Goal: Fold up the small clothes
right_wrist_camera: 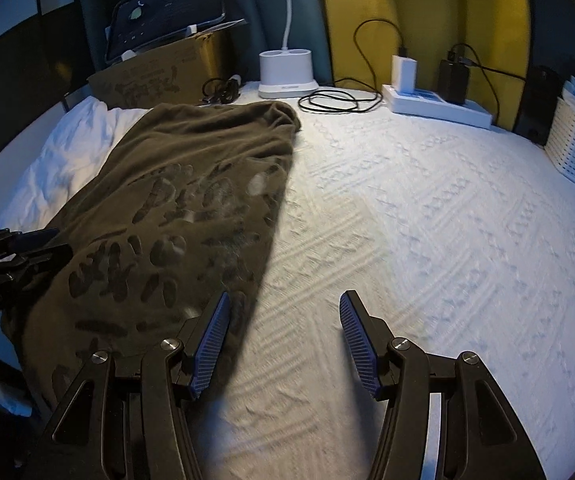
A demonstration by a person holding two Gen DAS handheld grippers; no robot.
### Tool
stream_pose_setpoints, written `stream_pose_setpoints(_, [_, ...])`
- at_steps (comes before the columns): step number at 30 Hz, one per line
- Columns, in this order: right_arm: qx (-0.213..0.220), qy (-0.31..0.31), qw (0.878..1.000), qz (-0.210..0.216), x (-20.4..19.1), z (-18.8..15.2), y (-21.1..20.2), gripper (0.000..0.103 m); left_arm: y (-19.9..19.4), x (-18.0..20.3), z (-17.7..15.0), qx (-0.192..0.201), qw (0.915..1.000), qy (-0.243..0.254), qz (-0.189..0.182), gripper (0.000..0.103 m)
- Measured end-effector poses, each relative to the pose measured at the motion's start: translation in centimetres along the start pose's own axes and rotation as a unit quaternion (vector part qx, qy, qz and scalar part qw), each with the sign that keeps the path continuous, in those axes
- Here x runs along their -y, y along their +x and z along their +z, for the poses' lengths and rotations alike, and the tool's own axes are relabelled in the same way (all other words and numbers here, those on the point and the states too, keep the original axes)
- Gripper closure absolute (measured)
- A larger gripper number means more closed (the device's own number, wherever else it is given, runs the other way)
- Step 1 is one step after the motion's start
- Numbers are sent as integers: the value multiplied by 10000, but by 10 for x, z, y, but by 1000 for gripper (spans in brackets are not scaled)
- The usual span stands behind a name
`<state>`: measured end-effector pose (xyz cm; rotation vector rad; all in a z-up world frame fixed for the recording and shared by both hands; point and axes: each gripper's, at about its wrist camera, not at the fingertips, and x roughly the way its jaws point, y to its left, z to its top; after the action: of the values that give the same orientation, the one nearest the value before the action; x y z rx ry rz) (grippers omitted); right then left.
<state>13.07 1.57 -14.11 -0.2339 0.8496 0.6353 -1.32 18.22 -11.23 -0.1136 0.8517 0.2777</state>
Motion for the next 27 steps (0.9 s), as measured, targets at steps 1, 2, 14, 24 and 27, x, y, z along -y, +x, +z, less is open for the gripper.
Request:
stream_pose_setpoints(1, [13, 30, 10000, -35, 3, -2, -3, 44, -3, 1, 0, 33, 10000, -16, -3, 63])
stream_pose_setpoints(2, [24, 69, 10000, -60, 7, -4, -6, 44, -6, 2, 1, 76, 10000, -21, -25, 63])
stream_pose_setpoints(14, [211, 463, 9979, -401, 51, -33, -45, 44, -23, 64, 9, 357, 9969, 532, -454, 63])
stream_pose_setpoints(24, [456, 514, 9938, -869, 78, -55, -90, 44, -25, 105, 6, 500, 9940, 670, -708, 26])
stream_pose_setpoints(27, [524, 565, 9922, -975, 87, -60, -104, 41, -31, 113, 9, 642, 9924, 732, -758, 23])
